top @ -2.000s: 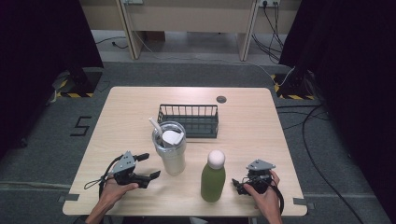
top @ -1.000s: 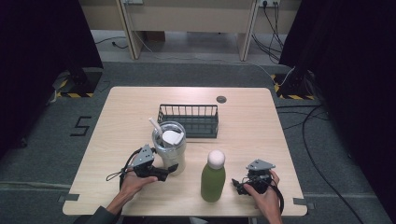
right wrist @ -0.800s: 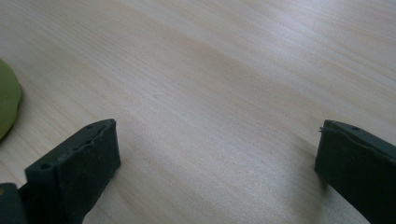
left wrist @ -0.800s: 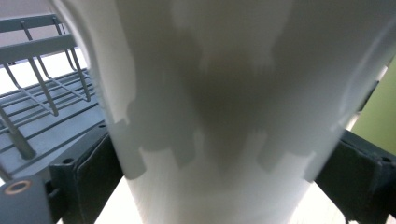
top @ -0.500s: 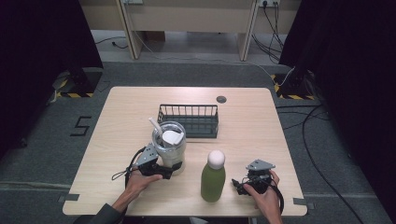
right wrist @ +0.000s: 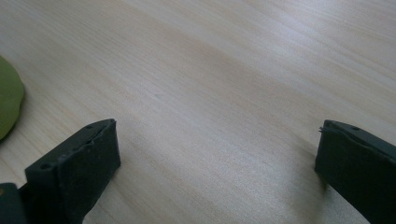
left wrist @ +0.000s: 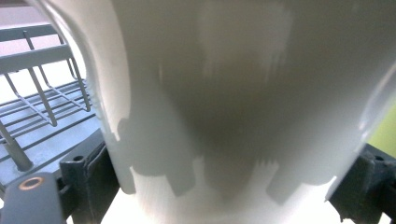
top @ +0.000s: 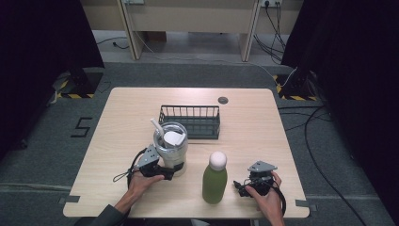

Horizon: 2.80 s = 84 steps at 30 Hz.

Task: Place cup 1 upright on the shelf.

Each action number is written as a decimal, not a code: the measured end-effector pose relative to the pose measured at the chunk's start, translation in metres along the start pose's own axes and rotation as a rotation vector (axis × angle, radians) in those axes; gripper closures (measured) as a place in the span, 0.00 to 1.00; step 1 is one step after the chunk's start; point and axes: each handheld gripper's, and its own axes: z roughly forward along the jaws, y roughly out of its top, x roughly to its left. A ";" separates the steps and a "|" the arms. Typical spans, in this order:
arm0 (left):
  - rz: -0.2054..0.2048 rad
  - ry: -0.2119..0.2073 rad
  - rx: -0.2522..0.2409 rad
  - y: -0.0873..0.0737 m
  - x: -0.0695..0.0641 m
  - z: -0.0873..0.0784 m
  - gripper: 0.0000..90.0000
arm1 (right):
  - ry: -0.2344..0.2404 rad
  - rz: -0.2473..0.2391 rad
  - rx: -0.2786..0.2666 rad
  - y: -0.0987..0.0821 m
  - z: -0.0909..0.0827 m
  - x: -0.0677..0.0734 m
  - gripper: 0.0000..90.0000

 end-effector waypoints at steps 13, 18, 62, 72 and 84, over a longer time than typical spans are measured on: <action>-0.004 0.001 -0.005 0.015 0.007 0.000 0.12 | 0.001 0.001 0.001 0.000 0.000 0.000 0.00; -0.001 0.003 -0.009 0.026 0.010 -0.001 0.12 | 0.001 0.002 0.002 0.000 0.000 0.000 0.00; 0.018 0.022 -0.024 0.129 0.054 0.025 0.12 | 0.006 -0.001 0.001 0.001 0.000 0.000 0.00; 0.017 0.085 -0.001 0.139 0.077 0.039 0.12 | 0.005 -0.001 0.001 0.001 0.000 0.000 0.00; -0.002 0.122 -0.005 0.143 0.098 0.053 0.12 | 0.006 -0.002 0.003 0.001 0.000 0.000 0.00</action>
